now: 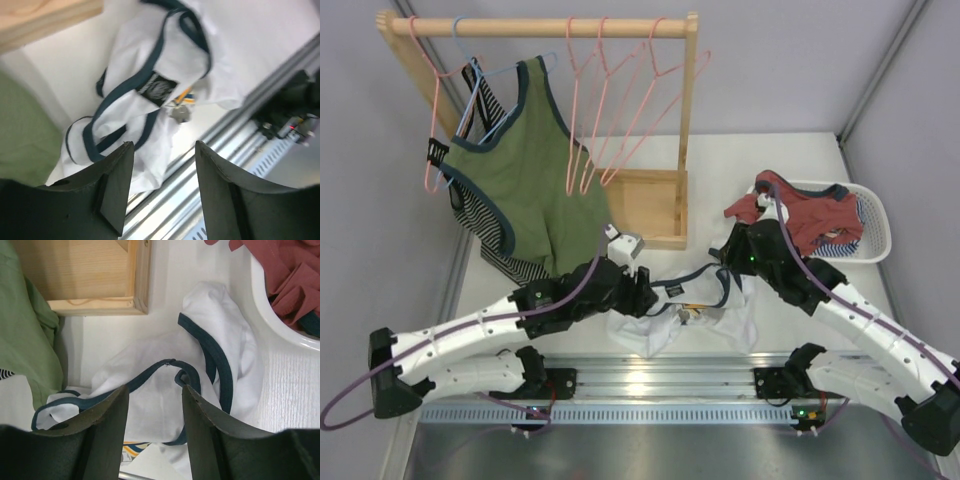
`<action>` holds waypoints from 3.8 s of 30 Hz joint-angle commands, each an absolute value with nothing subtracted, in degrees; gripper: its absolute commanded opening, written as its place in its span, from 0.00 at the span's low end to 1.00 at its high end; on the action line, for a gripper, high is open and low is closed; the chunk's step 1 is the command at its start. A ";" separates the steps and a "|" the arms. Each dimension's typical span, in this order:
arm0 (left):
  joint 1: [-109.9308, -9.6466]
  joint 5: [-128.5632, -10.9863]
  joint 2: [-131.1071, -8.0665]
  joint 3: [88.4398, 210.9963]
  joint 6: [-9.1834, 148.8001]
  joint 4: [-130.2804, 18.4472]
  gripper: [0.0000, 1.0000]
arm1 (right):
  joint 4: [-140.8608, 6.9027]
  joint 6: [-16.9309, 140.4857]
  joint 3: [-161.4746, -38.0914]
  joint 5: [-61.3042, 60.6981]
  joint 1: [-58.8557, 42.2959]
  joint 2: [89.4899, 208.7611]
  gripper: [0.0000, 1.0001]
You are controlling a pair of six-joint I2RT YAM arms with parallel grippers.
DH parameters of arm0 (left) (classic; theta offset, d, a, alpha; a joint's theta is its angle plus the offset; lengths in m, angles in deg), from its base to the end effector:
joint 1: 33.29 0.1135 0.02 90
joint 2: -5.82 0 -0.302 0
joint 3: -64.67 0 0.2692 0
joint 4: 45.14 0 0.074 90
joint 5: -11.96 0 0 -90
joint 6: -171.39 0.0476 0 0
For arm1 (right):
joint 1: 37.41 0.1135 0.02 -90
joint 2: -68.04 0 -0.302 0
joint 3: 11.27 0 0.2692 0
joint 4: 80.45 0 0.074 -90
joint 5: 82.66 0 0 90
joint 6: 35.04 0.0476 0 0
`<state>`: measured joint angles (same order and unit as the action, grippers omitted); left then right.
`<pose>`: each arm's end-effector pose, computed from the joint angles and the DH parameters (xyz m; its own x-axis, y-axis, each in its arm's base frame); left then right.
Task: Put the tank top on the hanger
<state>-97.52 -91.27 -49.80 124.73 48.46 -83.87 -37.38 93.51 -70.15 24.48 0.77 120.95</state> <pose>0.1043 -0.1909 0.3158 -0.6375 0.1032 -0.7635 0.5337 0.7739 -0.3409 0.1666 0.1132 0.3103 -0.6238 0.2671 -0.7345 -0.0220 0.9335 0.3580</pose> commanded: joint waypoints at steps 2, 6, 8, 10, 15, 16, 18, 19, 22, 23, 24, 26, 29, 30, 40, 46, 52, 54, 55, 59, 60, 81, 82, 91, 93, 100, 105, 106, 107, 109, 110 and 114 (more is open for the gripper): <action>-97.54 -84.61 -45.25 136.68 56.51 -82.45 0.58 | -37.16 91.61 -72.40 22.46 -0.40 119.72 0.47; -97.54 -97.69 -47.35 149.07 59.76 -85.43 0.58 | -37.51 91.26 -72.40 21.58 -0.67 119.55 0.46; -97.54 -104.80 -49.71 155.84 61.78 -85.62 0.57 | -37.60 91.09 -72.40 21.05 -0.67 119.55 0.46; -97.54 -115.97 -51.56 161.45 66.51 -84.14 0.57 | -37.60 90.91 -72.40 20.61 -0.67 119.46 0.46; -96.49 -130.39 -55.70 165.52 86.52 -67.71 0.57 | -37.25 90.74 -72.23 19.82 -0.67 119.11 0.46; -95.70 -131.29 -56.75 168.40 87.97 -66.04 0.57 | -37.25 90.65 -72.23 19.56 -0.67 119.11 0.46; -89.92 -129.56 -59.91 172.01 86.24 -68.11 0.57 | -37.25 90.47 -72.14 19.20 -0.67 119.28 0.45; -86.67 -122.41 -60.97 176.47 83.61 -71.17 0.57 | -37.34 90.38 -72.05 18.94 -0.76 119.46 0.45; -74.53 -115.93 -66.24 184.48 76.56 -80.68 0.57 | -38.04 90.47 -71.79 18.15 -0.76 119.55 0.45; -71.90 -112.87 -68.25 185.64 76.47 -82.18 0.57 | -38.04 90.47 -71.70 18.06 -0.67 119.55 0.44; -71.00 -111.27 -68.97 186.52 76.55 -82.45 0.57 | -38.22 90.47 -71.61 17.80 -0.67 119.55 0.44; -67.84 -105.75 -70.99 189.07 76.29 -83.68 0.57 | -38.22 90.47 -71.61 17.54 -0.67 119.64 0.44; -63.54 -98.99 -72.49 191.63 74.80 -85.44 0.57 | -38.39 90.56 -71.26 17.27 -0.67 119.64 0.43; -62.48 -97.74 -72.67 192.07 74.19 -85.88 0.57 | -38.57 90.38 -71.26 17.10 -0.67 119.72 0.43; -52.19 -79.82 -76.36 193.40 72.07 -86.77 0.56 | -38.13 90.12 -71.00 16.30 -0.76 118.76 0.43; -51.04 -75.05 -77.76 192.60 71.63 -86.23 0.55 | -37.96 90.03 -70.82 16.21 -0.67 118.32 0.43; -51.04 -77.42 -78.55 189.53 72.86 -84.39 0.54 | -37.69 90.03 -70.73 16.30 -0.67 117.53 0.43; -51.04 -77.51 -79.17 189.52 73.04 -84.47 0.53 | -37.60 89.86 -70.64 16.30 -0.67 117.44 0.43; -51.04 -77.33 -79.78 189.43 73.04 -84.30 0.53 | -37.43 89.86 -70.56 16.48 -0.67 117.27 0.43; -51.04 -75.75 -80.58 188.29 72.86 -83.51 0.52 | -37.43 90.03 -70.56 16.30 -0.67 117.18 0.43; -51.04 -76.01 -80.66 187.94 72.86 -83.51 0.51 | -37.43 89.94 -70.56 16.22 -0.67 117.26 0.43; -51.13 -81.64 -80.31 183.90 75.32 -82.89 0.34 | -37.60 90.03 -70.56 15.77 -0.76 117.53 0.39; -51.13 -81.73 -80.40 183.98 75.41 -82.81 0.33 | -37.52 90.03 -70.64 15.78 -0.67 117.53 0.39; -51.31 -82.51 -80.05 183.90 75.41 -80.88 0.00 | -36.99 89.68 -71.35 15.78 -0.67 117.70 0.37; -51.31 -82.87 -79.61 183.81 75.06 -79.65 0.00 | -36.81 89.68 -71.43 15.69 -0.67 117.70 0.36; -51.39 -83.05 -78.29 183.72 75.76 -76.92 0.00 | -36.90 89.50 -71.43 15.78 -0.67 117.53 0.36; -51.39 -83.22 -77.59 183.72 76.20 -76.39 0.00 | -37.25 89.50 -71.17 15.51 -0.76 117.61 0.35; -51.39 -83.13 -77.33 183.37 76.20 -75.69 0.00 | -37.25 89.50 -71.08 15.42 -0.67 117.62 0.35; -51.39 -83.31 -77.15 183.28 76.20 -75.77 0.00 | -37.25 89.42 -71.08 15.51 -0.76 117.62 0.35; -51.39 -83.66 -76.89 183.19 76.20 -75.69 0.00 | -37.25 89.42 -71.08 15.34 -0.67 117.62 0.35; -51.39 -83.84 -76.28 182.58 76.29 -75.43 0.00 | -37.25 89.24 -71.17 15.42 -0.67 117.53 0.35; -51.39 -83.84 -74.60 180.38 76.55 -74.45 0.00 | -37.34 89.24 -70.73 15.25 -0.67 117.35 0.34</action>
<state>-51.35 -83.42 -77.77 181.27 75.61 -79.49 -36.59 90.19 -69.91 15.94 -0.11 118.28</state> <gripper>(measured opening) 0.058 0.348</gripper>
